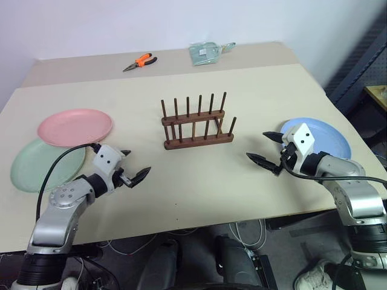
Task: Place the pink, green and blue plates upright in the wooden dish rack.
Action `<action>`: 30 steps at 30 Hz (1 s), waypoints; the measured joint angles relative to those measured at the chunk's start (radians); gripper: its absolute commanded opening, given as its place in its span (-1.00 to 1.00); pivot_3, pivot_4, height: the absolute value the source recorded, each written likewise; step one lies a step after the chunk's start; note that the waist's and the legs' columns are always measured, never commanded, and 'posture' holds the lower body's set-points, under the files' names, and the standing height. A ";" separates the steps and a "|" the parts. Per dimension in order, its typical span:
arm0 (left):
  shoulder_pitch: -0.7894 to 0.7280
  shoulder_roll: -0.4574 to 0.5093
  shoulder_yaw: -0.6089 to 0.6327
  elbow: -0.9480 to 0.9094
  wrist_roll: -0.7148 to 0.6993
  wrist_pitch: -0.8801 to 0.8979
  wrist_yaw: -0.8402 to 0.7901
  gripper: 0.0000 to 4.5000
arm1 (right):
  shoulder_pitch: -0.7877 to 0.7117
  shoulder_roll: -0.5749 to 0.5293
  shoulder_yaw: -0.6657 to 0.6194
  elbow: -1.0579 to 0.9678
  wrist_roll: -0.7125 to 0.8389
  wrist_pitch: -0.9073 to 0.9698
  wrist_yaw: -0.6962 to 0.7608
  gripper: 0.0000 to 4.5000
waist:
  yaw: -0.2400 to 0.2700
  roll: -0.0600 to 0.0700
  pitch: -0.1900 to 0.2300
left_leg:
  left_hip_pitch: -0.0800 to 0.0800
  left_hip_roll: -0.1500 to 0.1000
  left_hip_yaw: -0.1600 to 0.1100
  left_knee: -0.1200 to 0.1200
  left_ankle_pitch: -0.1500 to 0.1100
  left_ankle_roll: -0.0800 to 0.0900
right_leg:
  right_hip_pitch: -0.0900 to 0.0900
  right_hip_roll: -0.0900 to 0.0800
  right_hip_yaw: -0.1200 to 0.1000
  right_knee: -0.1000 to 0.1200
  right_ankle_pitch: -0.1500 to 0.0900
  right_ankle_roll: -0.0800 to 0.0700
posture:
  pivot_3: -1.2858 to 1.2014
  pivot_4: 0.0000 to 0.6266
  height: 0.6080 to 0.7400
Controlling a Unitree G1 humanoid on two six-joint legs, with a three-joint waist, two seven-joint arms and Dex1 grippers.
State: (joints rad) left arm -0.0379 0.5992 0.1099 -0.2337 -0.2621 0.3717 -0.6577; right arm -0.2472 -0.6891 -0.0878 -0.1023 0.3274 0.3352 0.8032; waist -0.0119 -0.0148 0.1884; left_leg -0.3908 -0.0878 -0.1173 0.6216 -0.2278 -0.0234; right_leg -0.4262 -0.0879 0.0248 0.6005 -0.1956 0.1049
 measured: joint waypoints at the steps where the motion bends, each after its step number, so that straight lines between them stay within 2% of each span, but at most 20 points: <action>1: -0.005 -0.003 -0.007 0.008 0.006 -0.008 0.001 1.00 | -0.008 0.005 0.002 0.005 -0.004 -0.005 -0.004 1.00 | 0.000 0.000 0.000 | 0.000 0.000 0.000 0.000 0.000 0.000 | 0.000 0.000 0.000 0.000 0.000 0.000 | 0.03 -0.52 0.98; 7: -0.069 -0.035 -0.051 0.096 0.022 -0.034 -0.006 1.00 | -0.048 0.019 0.030 0.020 -0.011 0.008 0.001 1.00 | 0.003 0.000 0.000 | 0.000 0.000 0.000 0.000 0.000 0.000 | 0.000 0.000 0.000 0.000 0.001 0.001 | 0.03 -0.52 0.98; 11: -0.172 -0.038 -0.098 0.223 0.035 -0.058 -0.064 1.00 | -0.031 0.033 0.041 -0.008 -0.012 0.019 -0.009 1.00 | 0.004 0.000 0.000 | 0.000 -0.001 0.000 0.001 0.000 0.000 | 0.000 0.000 0.000 0.000 0.002 0.003 | 0.03 -0.52 0.98; 19: -0.596 -0.168 -0.244 0.776 0.117 -0.230 -0.247 1.00 | 0.075 0.066 0.048 -0.160 -0.049 0.039 -0.110 1.00 | 0.019 0.000 0.000 | -0.001 -0.002 0.002 0.004 -0.001 0.002 | 0.001 0.000 -0.001 0.000 0.003 0.006 | 0.03 -0.52 0.98; 22: -0.698 -0.203 -0.266 0.943 0.155 -0.308 -0.283 0.64 | 0.127 0.068 0.039 -0.218 -0.052 0.062 -0.142 1.00 | 0.023 0.000 -0.001 | -0.002 -0.002 0.002 0.006 -0.001 0.002 | 0.001 0.000 -0.001 0.000 0.004 0.007 | 0.03 -0.52 0.98; 24: -0.742 -0.215 -0.276 1.027 0.174 -0.364 -0.308 0.22 | 0.159 0.068 0.028 -0.262 -0.052 0.080 -0.168 1.00 | 0.022 0.000 -0.001 | -0.002 -0.001 0.002 0.006 -0.001 0.002 | 0.001 0.000 0.000 0.000 0.004 0.007 | 0.03 -0.52 0.98; 28: -0.760 -0.231 -0.279 1.081 0.186 -0.431 -0.343 -0.66 | 0.188 0.068 0.007 -0.309 -0.052 0.104 -0.198 1.00 | 0.022 0.000 -0.002 | -0.001 -0.001 0.001 0.007 -0.002 0.003 | 0.002 0.000 0.000 0.000 0.004 0.007 | 0.03 -0.52 0.98; 30: -0.760 -0.227 -0.277 1.093 0.189 -0.450 -0.355 -0.66 | 0.198 0.068 0.000 -0.317 -0.052 0.111 -0.205 1.00 | 0.020 0.000 -0.002 | -0.001 -0.001 0.001 0.007 -0.002 0.003 | 0.002 0.000 0.000 0.000 0.004 0.007 | 0.03 -0.52 0.98</action>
State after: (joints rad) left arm -0.7981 0.3723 -0.1675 0.8591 -0.0728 -0.0779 -1.0126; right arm -0.0488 -0.6215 -0.0874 -0.4190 0.2752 0.4458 0.5978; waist 0.0086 -0.0147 0.1867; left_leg -0.3920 -0.0891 -0.1158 0.6283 -0.2296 -0.0203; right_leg -0.4243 -0.0881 0.0245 0.6005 -0.1919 0.1122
